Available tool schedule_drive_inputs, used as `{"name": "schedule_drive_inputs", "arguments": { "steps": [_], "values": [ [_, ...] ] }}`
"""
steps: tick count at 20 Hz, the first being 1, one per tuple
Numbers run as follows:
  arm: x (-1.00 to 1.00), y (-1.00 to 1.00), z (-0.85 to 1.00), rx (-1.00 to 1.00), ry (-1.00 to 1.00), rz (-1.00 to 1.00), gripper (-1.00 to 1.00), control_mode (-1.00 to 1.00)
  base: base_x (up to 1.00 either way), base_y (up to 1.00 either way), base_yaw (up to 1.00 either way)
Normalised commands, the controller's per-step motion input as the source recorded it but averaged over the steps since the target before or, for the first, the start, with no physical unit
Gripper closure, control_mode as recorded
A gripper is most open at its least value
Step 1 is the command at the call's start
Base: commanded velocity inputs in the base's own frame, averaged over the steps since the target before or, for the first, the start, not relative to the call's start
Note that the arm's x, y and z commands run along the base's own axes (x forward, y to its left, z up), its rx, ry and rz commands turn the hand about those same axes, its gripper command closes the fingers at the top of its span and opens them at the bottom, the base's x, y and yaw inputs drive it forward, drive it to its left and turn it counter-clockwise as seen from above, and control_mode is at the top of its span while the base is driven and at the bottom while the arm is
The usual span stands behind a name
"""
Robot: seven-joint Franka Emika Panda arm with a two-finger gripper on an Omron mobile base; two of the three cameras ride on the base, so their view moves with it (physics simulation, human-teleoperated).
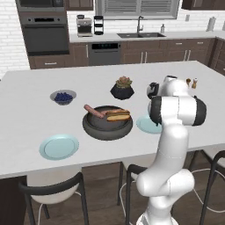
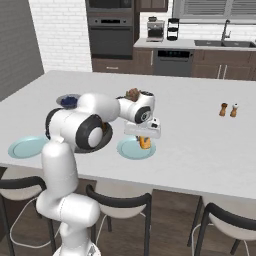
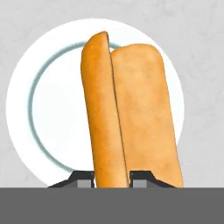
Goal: Place one bun and one sausage from the bowl on each plate.
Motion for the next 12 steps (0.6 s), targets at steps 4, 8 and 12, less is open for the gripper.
{"name": "schedule_drive_inputs", "arguments": {
  "steps": [4, 8, 12],
  "values": [
    [0.00, 0.00, -0.57, 0.00, 0.00, 0.00, 1.00, -1.00, 0.00, 0.00, 0.00],
    [0.05, 0.00, -0.40, 0.00, 0.00, 0.00, 1.00, -1.00, 0.00, 0.00, 0.00],
    [0.14, 0.00, -0.12, 0.00, 0.00, 0.00, 1.00, -1.00, 0.00, 0.00, 0.00]
  ]
}}
